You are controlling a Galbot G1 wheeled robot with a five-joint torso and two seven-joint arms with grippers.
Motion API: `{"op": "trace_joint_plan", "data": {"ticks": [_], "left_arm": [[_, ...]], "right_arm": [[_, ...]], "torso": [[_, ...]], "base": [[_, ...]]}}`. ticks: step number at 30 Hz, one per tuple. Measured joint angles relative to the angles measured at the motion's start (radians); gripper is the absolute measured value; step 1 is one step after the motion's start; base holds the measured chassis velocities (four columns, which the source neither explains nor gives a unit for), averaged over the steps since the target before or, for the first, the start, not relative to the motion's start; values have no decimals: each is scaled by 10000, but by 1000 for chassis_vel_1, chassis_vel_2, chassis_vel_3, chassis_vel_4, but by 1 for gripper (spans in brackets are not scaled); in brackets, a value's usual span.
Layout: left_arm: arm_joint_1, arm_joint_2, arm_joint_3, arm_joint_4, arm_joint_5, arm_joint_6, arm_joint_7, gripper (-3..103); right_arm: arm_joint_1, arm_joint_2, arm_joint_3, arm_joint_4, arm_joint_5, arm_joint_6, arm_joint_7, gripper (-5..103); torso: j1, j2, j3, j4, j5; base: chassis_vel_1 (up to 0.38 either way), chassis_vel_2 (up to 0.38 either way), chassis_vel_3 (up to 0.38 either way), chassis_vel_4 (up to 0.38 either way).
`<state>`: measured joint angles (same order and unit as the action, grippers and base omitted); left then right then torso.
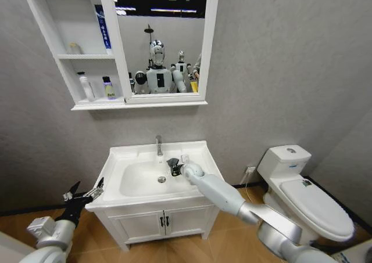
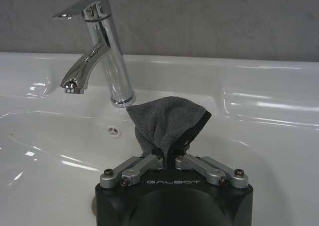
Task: Move facial cleanser and shampoo from washbasin to cabinet, then wipe washbasin with towel.
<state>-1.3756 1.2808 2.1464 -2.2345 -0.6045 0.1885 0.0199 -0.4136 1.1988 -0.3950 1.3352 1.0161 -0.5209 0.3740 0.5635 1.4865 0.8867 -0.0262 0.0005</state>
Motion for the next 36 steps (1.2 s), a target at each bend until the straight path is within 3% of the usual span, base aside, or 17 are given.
{"op": "trace_joint_plan", "data": {"ticks": [2,5,11,22,28,30,36], "left_arm": [[0,0,0,0,0,0,0,100],[0,0,0,-1,0,0,-1,100],[0,0,0,0,0,0,0,100],[0,0,0,-1,0,0,0,100],[0,0,0,0,0,0,0,100],[0,0,0,0,-1,0,0,100],[0,0,0,0,-1,0,-1,100]], "right_arm": [[0,0,0,0,0,0,0,5],[-468,-1196,699,560,-471,204,-67,5],[-735,-1536,1363,63,-646,528,-598,5],[334,-220,1461,-2913,-1781,1399,-1941,5],[641,200,1370,-3524,-1967,1555,-1942,3],[480,283,1488,-3441,-2021,1538,-1602,13],[176,287,1614,-3461,-2274,1607,-1499,4]], "torso": [[0,0,0,0,0],[0,0,1,-8,-1],[0,-1,1,-4,-2],[1,-1,1,0,-5],[2,0,2,-1,-6],[1,0,1,0,-7],[1,0,1,-4,-7]], "base": [[0,0,0,0],[0,0,0,0],[0,0,0,0],[0,0,0,0],[0,0,0,0],[0,0,0,0],[0,0,0,0]]}}
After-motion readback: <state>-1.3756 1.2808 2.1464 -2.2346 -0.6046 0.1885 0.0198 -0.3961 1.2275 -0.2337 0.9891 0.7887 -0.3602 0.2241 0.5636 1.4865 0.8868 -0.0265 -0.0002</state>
